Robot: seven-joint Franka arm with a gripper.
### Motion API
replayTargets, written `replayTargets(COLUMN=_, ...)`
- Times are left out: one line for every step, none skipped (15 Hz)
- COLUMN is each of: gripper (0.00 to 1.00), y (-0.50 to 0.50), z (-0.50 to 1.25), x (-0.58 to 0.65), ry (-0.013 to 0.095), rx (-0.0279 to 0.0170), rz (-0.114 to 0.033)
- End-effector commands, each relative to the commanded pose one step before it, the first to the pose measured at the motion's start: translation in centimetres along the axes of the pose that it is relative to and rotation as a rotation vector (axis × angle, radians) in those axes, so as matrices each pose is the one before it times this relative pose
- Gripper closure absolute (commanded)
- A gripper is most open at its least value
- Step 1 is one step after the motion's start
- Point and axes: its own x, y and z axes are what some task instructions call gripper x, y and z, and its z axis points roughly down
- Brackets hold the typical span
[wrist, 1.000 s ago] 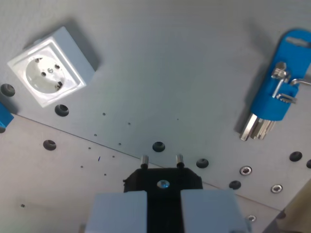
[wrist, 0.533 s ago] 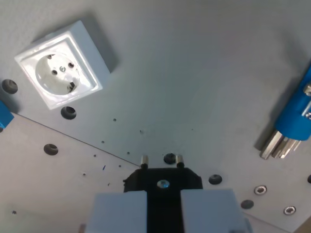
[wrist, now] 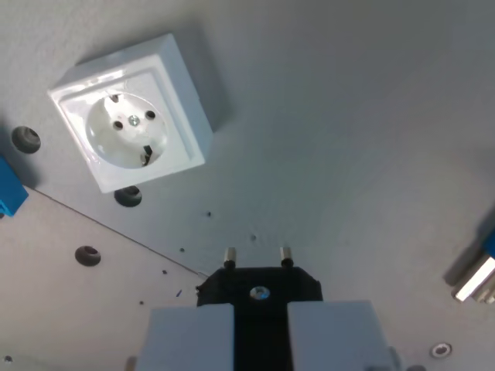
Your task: Move above the white socket
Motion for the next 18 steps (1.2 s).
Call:
replayTargets(gripper=1.0, y=-1.046, z=1.678, x=-0.111, ry=0.1078, rx=-0.0148, rz=-0.1566)
replayTargets(gripper=1.0, y=-0.387, z=0.5, x=0.039, ry=0.0011, rx=-0.00027, rz=-0.0079)
replayTargets(gripper=1.0, y=-0.378, z=0.5, x=0.044, ry=0.0016, rx=-0.00119, rz=-0.007)
replayTargets(gripper=1.0, y=-0.369, z=0.5, x=0.045, ry=0.0009, rx=-0.00132, rz=-0.0066)
replayTargets(gripper=1.0, y=-0.356, z=0.5, x=0.05, ry=-0.0023, rx=0.00054, rz=-0.0077)
replayTargets(gripper=1.0, y=-0.337, z=0.5, x=0.053, ry=-0.0018, rx=-0.00026, rz=-0.0069)
replayTargets(gripper=1.0, y=-0.273, z=0.476, x=0.046, ry=0.0004, rx=-0.00185, rz=-0.0078)
replayTargets(gripper=1.0, y=-0.255, z=0.456, x=0.044, ry=-0.001, rx=-0.00169, rz=-0.0073)
replayTargets(gripper=1.0, y=-0.24, z=0.432, x=0.042, ry=-0.003, rx=-0.00098, rz=-0.0062)
replayTargets(gripper=1.0, y=-0.231, z=0.407, x=0.042, ry=-0.0046, rx=-0.0011, rz=-0.002)
replayTargets(gripper=1.0, y=-0.227, z=0.384, x=0.041, ry=-0.0015, rx=-0.00365, rz=-0.0002)
replayTargets(gripper=1.0, y=-0.228, z=0.356, x=0.038, ry=0.001, rx=-0.00541, rz=-0.0024)
replayTargets(gripper=1.0, y=-0.228, z=0.329, x=0.033, ry=-0.0011, rx=-0.00425, rz=-0.0028)
replayTargets(gripper=1.0, y=-0.223, z=0.299, x=0.026, ry=-0.0004, rx=-0.00396, rz=-0.0015)
replayTargets(gripper=1.0, y=-0.212, z=0.268, x=0.019, ry=-0.0028, rx=-0.00271, rz=-0.0013)
replayTargets(gripper=1.0, y=-0.193, z=0.235, x=0.016, ry=-0.0014, rx=-0.00314, rz=0.0)
replayTargets(gripper=1.0, y=-0.176, z=0.205, x=0.013, ry=-0.0026, rx=-0.00215, rz=0.0013)
replayTargets(gripper=1.0, y=-0.16, z=0.18, x=0.014, ry=-0.0011, rx=-0.00234, rz=0.0027)
